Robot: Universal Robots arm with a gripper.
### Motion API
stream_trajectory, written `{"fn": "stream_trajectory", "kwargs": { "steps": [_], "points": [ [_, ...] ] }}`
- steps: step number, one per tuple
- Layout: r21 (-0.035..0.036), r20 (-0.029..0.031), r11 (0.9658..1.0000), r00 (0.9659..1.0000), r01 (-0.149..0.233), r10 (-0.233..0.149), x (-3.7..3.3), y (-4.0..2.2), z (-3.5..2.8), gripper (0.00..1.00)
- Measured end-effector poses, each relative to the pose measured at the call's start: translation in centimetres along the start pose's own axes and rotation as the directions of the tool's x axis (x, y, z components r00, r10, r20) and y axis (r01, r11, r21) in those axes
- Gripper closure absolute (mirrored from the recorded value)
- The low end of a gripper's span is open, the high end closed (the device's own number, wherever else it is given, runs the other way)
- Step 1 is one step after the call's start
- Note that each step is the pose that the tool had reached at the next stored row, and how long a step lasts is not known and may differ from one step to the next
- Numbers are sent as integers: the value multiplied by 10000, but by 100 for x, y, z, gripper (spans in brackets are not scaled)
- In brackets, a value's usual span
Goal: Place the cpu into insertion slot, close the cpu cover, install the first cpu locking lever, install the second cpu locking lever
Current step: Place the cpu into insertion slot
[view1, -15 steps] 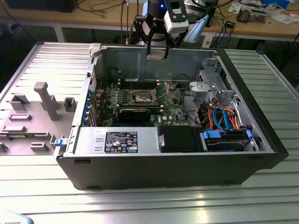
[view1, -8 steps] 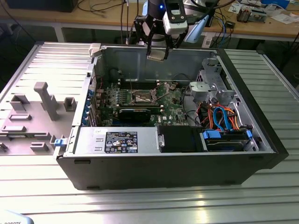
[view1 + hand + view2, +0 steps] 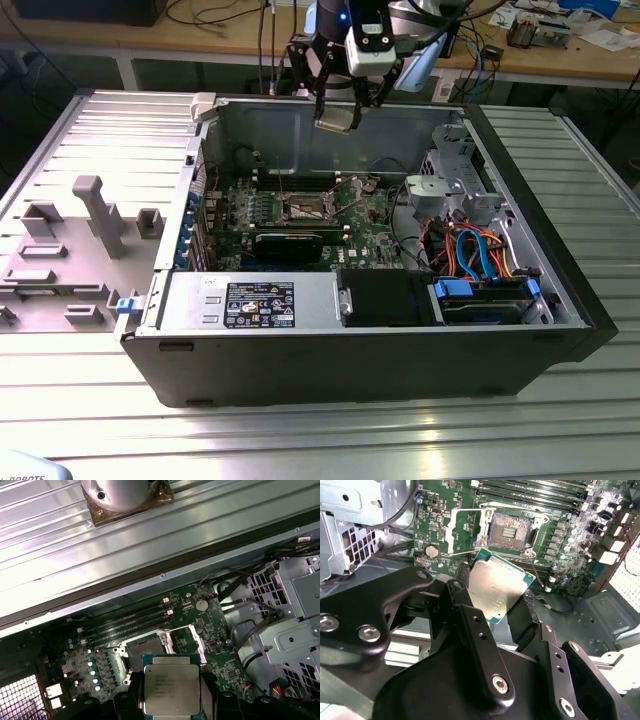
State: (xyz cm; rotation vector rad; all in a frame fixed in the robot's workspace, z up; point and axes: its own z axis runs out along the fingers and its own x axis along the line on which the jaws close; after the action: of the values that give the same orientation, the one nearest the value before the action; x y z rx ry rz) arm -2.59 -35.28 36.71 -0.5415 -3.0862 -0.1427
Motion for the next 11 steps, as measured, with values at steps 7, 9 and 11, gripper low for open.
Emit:
{"fn": "stream_trajectory", "kwargs": {
  "steps": [7,9,11],
  "points": [
    [-7,33,9992,9992,-406,406,0,-2,19,46],
    [-9,39,9989,9989,-476,476,-1,-3,25,46],
    [-9,42,9987,9987,-510,510,-1,-3,28,46]
  ]
}}
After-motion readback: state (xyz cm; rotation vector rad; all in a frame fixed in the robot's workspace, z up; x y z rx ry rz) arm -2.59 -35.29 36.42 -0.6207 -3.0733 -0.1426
